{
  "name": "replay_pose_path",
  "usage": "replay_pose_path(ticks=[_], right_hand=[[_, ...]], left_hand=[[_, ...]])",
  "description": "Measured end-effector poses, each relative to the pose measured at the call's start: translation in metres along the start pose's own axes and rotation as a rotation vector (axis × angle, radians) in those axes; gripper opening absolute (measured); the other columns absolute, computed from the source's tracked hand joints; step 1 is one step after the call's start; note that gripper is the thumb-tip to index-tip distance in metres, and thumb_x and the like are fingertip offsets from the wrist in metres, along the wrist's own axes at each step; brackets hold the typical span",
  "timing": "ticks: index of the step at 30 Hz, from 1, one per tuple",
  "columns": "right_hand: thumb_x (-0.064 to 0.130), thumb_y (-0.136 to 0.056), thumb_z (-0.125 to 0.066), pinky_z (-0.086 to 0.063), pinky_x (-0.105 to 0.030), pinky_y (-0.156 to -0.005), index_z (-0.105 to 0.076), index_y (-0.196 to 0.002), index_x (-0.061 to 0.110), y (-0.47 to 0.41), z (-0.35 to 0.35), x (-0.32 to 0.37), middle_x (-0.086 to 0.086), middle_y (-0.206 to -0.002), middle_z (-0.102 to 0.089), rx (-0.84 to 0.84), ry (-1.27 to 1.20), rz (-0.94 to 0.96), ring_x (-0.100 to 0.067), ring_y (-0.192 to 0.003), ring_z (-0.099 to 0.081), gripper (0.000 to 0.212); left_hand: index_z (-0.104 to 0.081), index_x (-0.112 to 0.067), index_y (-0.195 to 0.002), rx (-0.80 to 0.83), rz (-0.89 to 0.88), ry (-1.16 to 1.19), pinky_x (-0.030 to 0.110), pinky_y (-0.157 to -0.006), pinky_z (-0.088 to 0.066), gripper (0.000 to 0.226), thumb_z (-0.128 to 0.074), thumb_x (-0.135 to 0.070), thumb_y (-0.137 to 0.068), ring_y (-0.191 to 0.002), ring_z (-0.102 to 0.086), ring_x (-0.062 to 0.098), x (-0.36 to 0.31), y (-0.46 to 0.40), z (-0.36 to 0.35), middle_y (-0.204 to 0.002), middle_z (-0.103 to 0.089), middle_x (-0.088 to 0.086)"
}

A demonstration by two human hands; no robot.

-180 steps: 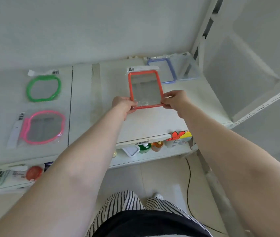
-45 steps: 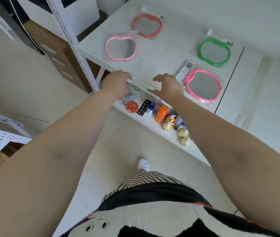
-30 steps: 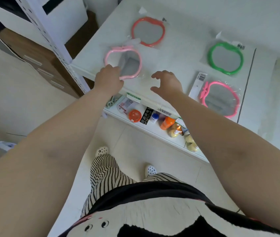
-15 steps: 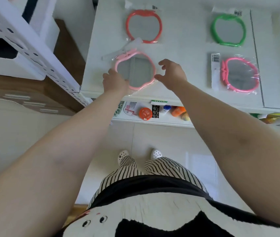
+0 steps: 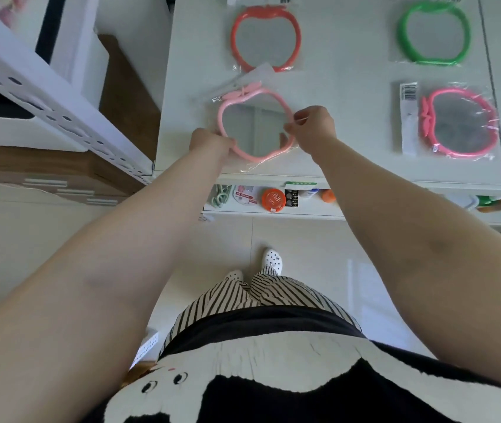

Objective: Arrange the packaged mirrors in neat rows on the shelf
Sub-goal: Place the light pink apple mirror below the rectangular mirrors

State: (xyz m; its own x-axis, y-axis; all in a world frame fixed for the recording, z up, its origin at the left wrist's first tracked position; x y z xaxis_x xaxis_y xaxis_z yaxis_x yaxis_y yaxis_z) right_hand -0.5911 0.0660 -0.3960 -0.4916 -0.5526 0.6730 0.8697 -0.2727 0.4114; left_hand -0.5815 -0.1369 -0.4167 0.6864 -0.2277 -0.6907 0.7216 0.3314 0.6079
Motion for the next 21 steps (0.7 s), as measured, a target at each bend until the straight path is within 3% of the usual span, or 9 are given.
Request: replay_pose_path(ticks=[4, 6, 11, 15, 18, 21], right_hand=[[0.02, -0.083, -0.069, -0.048, -0.029, -0.072, -0.059, -0.118, 0.012, 0.019, 0.005, -0.005, 0.005, -0.089, -0.061, -0.066, -0.104, -0.013, -0.018, -0.087, -0.059, 0.037], [0.017, -0.081, -0.07, -0.044, -0.026, -0.067, -0.057, -0.116, 0.013, 0.034, 0.009, -0.01, 0.008, -0.082, -0.056, -0.12, -0.173, -0.004, -0.014, -0.082, -0.055, 0.037], [0.012, -0.078, -0.071, -0.047, -0.024, -0.061, -0.054, -0.102, 0.018, 0.087, 0.023, -0.036, -0.002, -0.092, -0.067, -0.286, -0.396, -0.076, -0.013, -0.074, -0.059, 0.03], [0.011, -0.076, -0.07, -0.054, -0.028, -0.052, -0.055, -0.103, 0.017, 0.135, 0.031, -0.071, -0.003, -0.096, -0.068, -0.403, -0.57, -0.215, -0.018, -0.069, -0.064, 0.031], [0.009, -0.072, -0.072, -0.06, -0.042, -0.068, -0.055, -0.1, 0.015, 0.17, 0.045, -0.103, -0.007, -0.095, -0.068, -0.502, -0.619, -0.266, -0.024, -0.076, -0.07, 0.033], [0.008, -0.074, -0.072, -0.06, -0.038, -0.079, -0.056, -0.099, 0.013, 0.206, 0.061, -0.138, -0.011, -0.098, -0.068, -0.58, -0.647, -0.304, -0.027, -0.084, -0.07, 0.03]], left_hand=[[-0.064, -0.006, -0.093, 0.087, -0.222, -0.047, 0.034, -0.077, -0.056, 0.011, -0.067, -0.008, -0.083, -0.07, -0.063, 0.023, -0.001, 0.005, 0.009, -0.083, -0.065, 0.007], [-0.059, -0.006, -0.098, 0.154, -0.299, -0.004, 0.039, -0.079, -0.059, 0.014, -0.064, -0.007, -0.086, -0.075, -0.064, 0.024, -0.004, 0.011, 0.011, -0.086, -0.064, 0.005], [-0.054, -0.014, -0.102, 0.363, -0.478, 0.004, 0.021, -0.065, -0.055, 0.017, -0.06, -0.004, -0.089, -0.069, -0.06, 0.013, -0.017, 0.042, 0.007, -0.08, -0.058, -0.004], [-0.062, -0.011, -0.102, 0.502, -0.537, -0.01, 0.02, -0.071, -0.054, 0.016, -0.065, -0.008, -0.087, -0.07, -0.06, 0.008, -0.013, 0.07, -0.012, -0.079, -0.062, -0.005], [-0.063, -0.017, -0.092, 0.626, -0.531, -0.03, 0.02, -0.073, -0.054, 0.009, -0.066, -0.011, -0.086, -0.073, -0.059, 0.011, -0.004, 0.102, -0.036, -0.079, -0.062, -0.005], [-0.063, -0.019, -0.104, 0.764, -0.511, -0.083, 0.027, -0.072, -0.056, 0.019, -0.065, -0.011, -0.086, -0.076, -0.061, 0.016, 0.01, 0.135, -0.067, -0.087, -0.063, 0.002]])
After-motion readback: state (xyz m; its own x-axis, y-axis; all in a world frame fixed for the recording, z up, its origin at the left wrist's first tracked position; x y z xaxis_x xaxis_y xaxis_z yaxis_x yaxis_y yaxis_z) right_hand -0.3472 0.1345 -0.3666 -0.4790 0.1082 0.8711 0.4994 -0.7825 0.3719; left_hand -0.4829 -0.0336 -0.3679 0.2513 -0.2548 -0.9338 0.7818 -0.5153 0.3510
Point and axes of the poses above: each hand's wrist, its own y-axis away from the middle knuckle, its own z-axis out of the back of the hand, x = y × z, the point moved 3 cm from there along -y, towards the middle knuckle
